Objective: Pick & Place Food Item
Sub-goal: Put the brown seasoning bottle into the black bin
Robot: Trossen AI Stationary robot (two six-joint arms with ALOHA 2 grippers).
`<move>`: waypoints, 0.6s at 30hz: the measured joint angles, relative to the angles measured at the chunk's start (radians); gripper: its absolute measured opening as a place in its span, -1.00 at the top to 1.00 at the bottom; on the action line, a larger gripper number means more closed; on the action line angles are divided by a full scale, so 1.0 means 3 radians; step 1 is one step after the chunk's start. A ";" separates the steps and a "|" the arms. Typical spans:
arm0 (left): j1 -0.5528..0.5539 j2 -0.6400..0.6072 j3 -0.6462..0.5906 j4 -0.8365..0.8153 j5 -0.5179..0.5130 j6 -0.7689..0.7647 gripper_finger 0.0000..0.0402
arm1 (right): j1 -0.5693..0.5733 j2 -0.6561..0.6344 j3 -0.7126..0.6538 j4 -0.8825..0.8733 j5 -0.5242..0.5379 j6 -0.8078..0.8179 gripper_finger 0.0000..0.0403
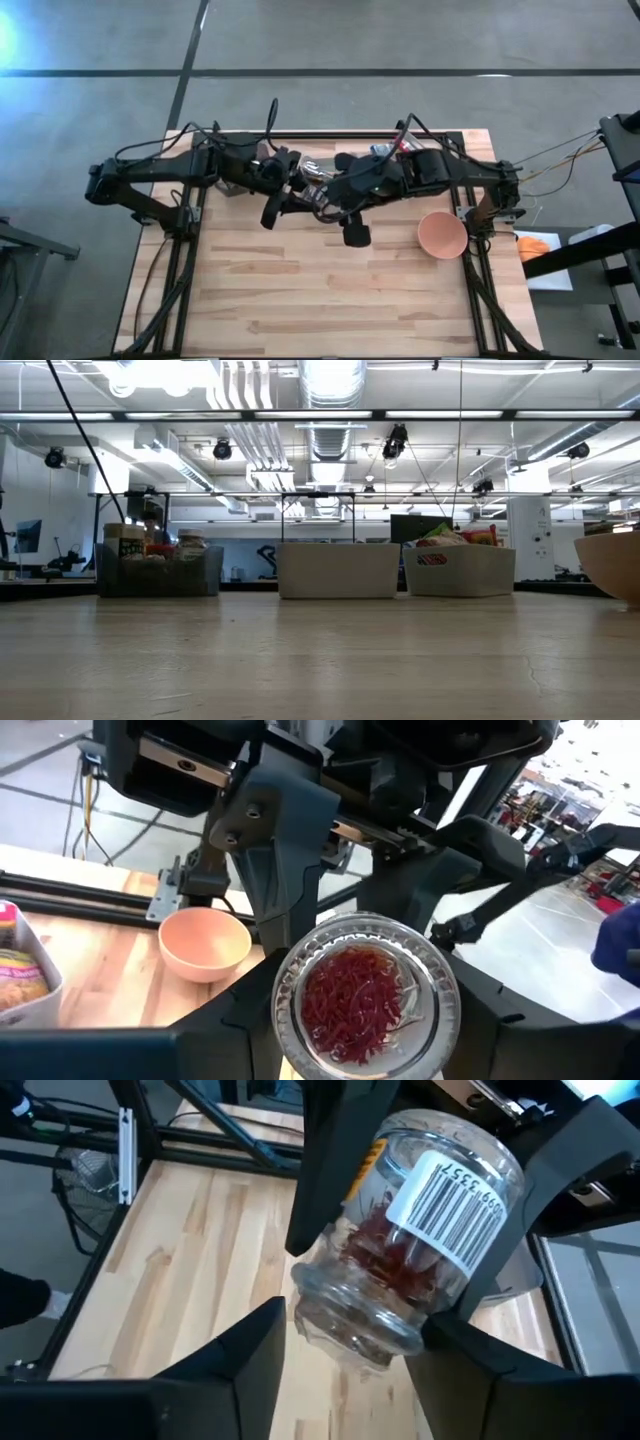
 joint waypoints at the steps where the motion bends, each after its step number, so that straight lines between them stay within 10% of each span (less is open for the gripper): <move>1: 0.0001 -0.0002 0.0000 0.0016 0.0000 0.0000 0.10 | -0.0001 0.0000 0.0005 0.0006 0.0005 -0.0016 0.04; 18: 0.0025 -0.0080 0.0259 0.0053 0.0035 -0.0216 0.10 | -0.0006 -0.0024 0.0200 0.0171 0.0011 -0.0098 0.38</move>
